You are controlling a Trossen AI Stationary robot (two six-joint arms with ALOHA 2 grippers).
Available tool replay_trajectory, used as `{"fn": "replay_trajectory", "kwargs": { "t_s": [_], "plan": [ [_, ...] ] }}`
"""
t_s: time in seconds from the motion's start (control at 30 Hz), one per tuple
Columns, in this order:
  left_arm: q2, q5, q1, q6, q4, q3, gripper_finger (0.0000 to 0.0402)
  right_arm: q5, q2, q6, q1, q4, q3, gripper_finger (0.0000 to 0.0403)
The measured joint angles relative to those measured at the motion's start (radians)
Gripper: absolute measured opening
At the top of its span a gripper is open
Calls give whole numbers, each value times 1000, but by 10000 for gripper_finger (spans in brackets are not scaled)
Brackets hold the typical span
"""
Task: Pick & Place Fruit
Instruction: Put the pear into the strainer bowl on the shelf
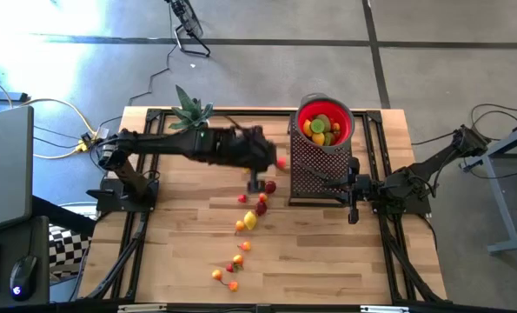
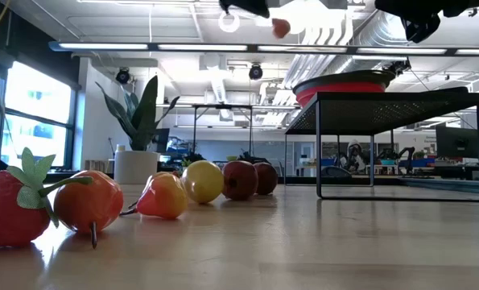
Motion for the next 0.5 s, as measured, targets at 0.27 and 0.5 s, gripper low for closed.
{"fn": "replay_trajectory", "kwargs": {
  "t_s": [0.27,0.5],
  "plan": [
    [0,181,169,87,303,8,0,179,0,-87,0,2,0,81],
    [12,487,361,50,493,8,0,398,0,-185,-1,75,0,81]
  ]
}}
